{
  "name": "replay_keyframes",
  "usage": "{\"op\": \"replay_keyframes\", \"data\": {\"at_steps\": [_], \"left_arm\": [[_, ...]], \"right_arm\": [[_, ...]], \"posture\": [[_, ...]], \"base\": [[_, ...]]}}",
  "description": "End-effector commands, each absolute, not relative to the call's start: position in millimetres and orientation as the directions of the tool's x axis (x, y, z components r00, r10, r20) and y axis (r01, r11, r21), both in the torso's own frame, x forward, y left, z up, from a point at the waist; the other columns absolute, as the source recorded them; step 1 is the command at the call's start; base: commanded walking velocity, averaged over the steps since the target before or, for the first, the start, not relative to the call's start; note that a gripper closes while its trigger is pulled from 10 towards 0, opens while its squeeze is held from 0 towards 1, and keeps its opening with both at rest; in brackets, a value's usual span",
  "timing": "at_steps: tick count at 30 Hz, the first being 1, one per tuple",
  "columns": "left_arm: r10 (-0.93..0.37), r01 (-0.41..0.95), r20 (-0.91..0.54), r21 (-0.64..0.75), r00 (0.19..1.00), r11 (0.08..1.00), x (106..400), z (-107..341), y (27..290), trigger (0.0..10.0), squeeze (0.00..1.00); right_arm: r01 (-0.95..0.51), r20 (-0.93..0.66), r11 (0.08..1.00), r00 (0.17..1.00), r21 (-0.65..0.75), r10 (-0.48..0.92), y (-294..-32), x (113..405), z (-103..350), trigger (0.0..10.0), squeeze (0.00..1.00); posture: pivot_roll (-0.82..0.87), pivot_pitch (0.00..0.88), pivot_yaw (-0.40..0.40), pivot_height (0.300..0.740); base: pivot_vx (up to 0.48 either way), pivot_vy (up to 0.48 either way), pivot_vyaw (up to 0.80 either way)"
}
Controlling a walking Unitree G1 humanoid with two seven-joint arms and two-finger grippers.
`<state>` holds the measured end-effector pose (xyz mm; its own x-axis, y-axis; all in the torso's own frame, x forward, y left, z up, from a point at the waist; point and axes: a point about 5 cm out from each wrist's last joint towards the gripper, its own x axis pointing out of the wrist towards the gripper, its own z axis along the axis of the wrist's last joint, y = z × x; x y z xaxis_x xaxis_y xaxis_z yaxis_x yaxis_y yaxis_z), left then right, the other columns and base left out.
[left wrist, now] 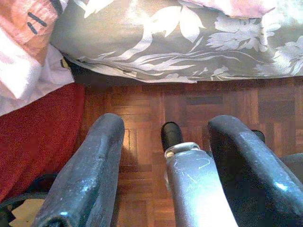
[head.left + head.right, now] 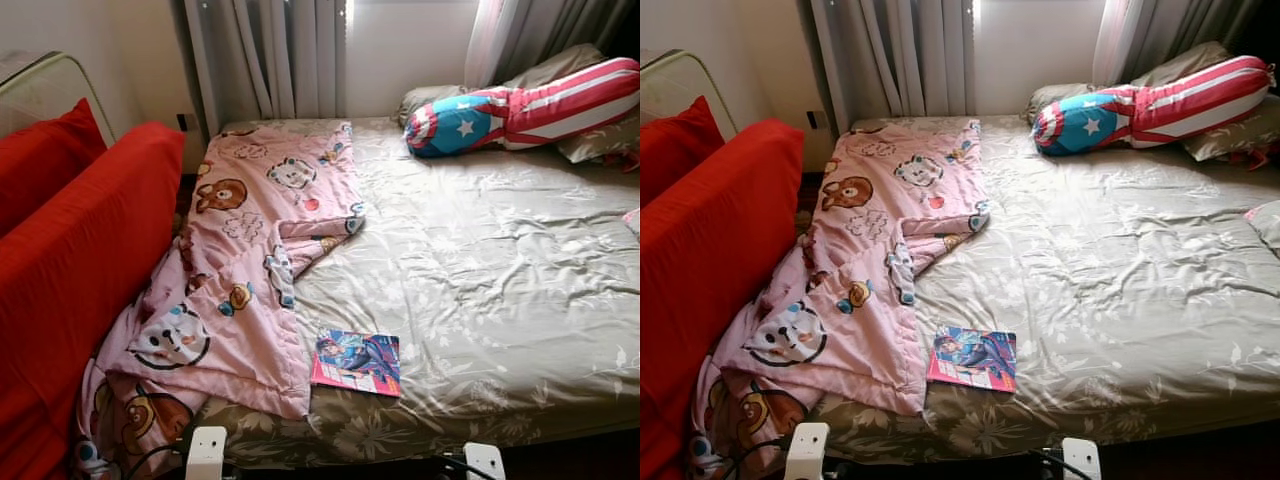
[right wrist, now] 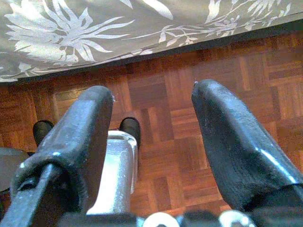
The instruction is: Clean up the room
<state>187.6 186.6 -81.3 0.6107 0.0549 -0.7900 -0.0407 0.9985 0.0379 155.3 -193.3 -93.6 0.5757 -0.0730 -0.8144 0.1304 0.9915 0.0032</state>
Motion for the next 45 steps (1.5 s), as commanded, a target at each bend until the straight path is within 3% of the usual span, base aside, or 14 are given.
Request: {"op": "replay_keyframes", "data": {"at_steps": [1,10,19,30,37,45], "left_arm": [[0.051,-0.038,-0.796,0.035,0.603,0.999,184,-83,188,10.0,0.0],[0.063,-0.049,-0.797,0.042,0.6,0.998,176,-83,207,10.0,0.0],[0.054,-0.04,-0.801,0.037,0.596,0.999,175,-85,201,10.0,0.0],[0.045,-0.029,-0.803,0.034,0.594,0.999,180,-84,196,10.0,0.0],[0.054,-0.035,-0.805,0.041,0.591,0.999,177,-84,204,10.0,0.0],[0.056,-0.044,-0.791,0.036,0.61,0.998,178,-83,202,10.0,0.0]], "right_arm": [[0.124,-0.82,0.992,0.568,-0.005,-0.075,-195,154,-94,10.0,0.0],[0.095,-0.819,0.995,0.57,-0.011,-0.064,-195,155,-94,10.0,0.0],[0.106,-0.823,0.994,0.565,-0.005,-0.064,-195,154,-94,10.0,0.0],[0.073,-0.825,0.997,0.564,-0.005,-0.046,-194,154,-94,10.0,0.0],[0.071,-0.826,0.997,0.562,0.002,-0.038,-193,154,-94,10.0,0.0],[0.078,-0.818,0.997,0.574,0.01,-0.037,-194,154,-94,10.0,0.0]], "posture": [[-0.04,0.0,-0.014,0.74],[-0.04,0.0,-0.018,0.74],[-0.05,0.0,-0.015,0.74],[-0.04,0.0,-0.013,0.74],[-0.04,0.0,-0.014,0.74],[-0.05,0.0,-0.016,0.74]], "base": [[0.0,0.0,0.0],[0.0,0.0,0.18],[0.0,0.0,0.18],[0.28,0.0,0.0],[0.307,0.0,0.8],[0.155,0.0,0.0]]}}
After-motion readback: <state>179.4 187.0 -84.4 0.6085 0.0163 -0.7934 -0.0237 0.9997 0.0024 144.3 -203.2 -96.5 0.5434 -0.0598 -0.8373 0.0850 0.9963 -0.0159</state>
